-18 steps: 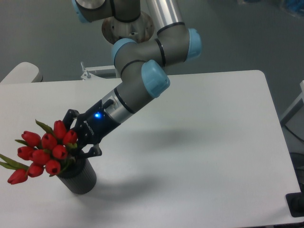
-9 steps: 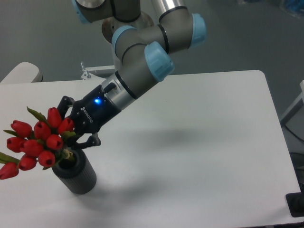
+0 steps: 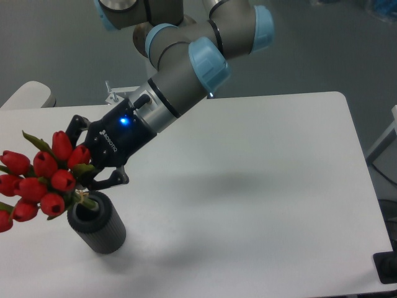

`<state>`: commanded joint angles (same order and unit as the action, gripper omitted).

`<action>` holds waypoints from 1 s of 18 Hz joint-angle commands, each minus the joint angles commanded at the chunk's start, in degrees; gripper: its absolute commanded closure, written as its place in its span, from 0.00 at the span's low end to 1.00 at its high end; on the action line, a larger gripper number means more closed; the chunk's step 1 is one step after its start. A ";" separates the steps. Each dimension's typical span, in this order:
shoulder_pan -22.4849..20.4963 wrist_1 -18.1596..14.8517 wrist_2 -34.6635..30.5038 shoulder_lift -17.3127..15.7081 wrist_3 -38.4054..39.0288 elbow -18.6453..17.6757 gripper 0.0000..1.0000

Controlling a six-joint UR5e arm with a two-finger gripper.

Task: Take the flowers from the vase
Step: 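Lift the gripped tulips up out of the black vase, then carry the tulip bunch up and away from the vase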

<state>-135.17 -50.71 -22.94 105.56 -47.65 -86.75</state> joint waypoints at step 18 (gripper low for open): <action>-2.98 0.00 4.30 -1.14 8.45 7.65 0.62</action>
<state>-138.16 -50.71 -18.64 104.41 -39.20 -79.10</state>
